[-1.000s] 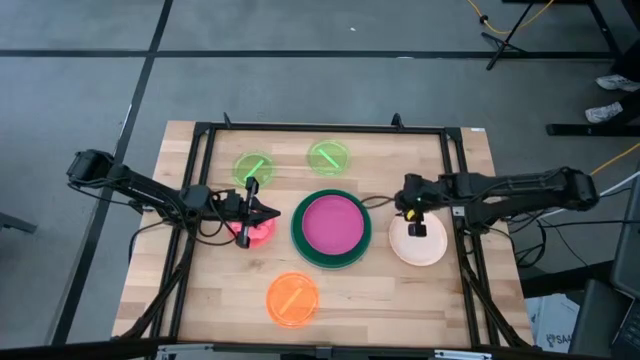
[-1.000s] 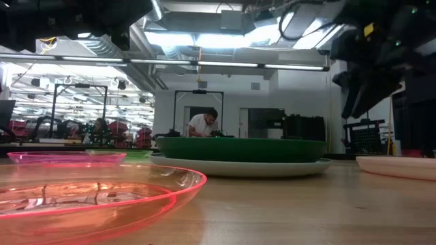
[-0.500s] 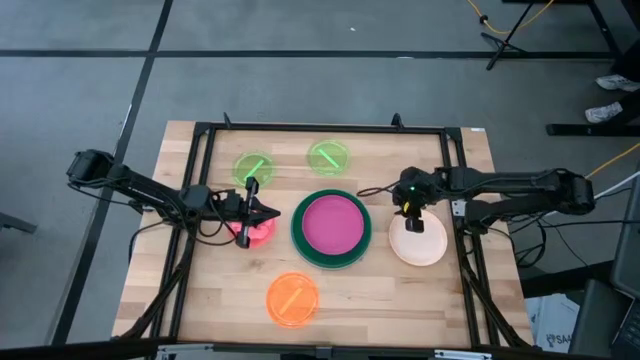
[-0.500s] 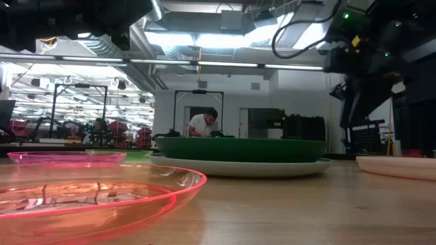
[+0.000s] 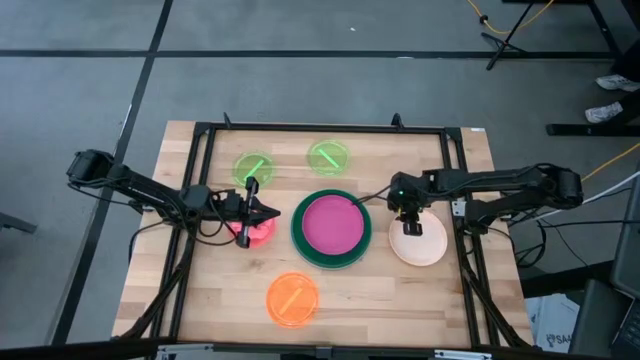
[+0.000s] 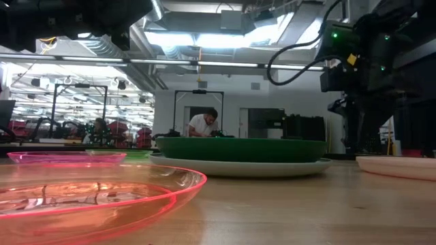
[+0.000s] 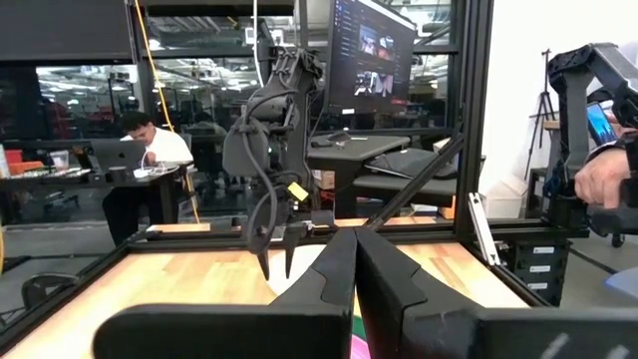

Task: Stack plastic plates
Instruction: Stack the orange plate on top of the pink plate

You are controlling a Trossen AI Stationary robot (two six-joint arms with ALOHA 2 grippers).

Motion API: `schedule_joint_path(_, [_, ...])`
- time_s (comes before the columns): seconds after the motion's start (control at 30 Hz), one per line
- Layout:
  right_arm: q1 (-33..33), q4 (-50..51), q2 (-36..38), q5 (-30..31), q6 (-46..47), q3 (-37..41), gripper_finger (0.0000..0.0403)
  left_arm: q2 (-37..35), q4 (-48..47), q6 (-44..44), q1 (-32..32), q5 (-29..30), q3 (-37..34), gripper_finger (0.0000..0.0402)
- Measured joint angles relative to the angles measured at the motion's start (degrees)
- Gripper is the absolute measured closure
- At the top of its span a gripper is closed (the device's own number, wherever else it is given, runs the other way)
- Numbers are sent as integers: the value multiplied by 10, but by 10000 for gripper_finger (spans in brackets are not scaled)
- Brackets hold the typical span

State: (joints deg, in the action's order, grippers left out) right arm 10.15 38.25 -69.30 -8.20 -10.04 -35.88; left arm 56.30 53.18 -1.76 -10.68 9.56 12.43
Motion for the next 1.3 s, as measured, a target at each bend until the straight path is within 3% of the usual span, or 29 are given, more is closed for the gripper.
schedule_joint_path(0.97, [0, 4, -2, 6, -14, -1, 276, 0, -2, -3, 0, 3, 0, 398])
schedule_joint_path(1.07, [0, 7, -18, -11, -22, -1, 276, 0, -5, -3, 0, 3, 0, 398])
schedule_joint_path(1.3, [0, 5, -89, 18, -40, -1, 276, 0, -5, -3, 0, 2, 0, 398])
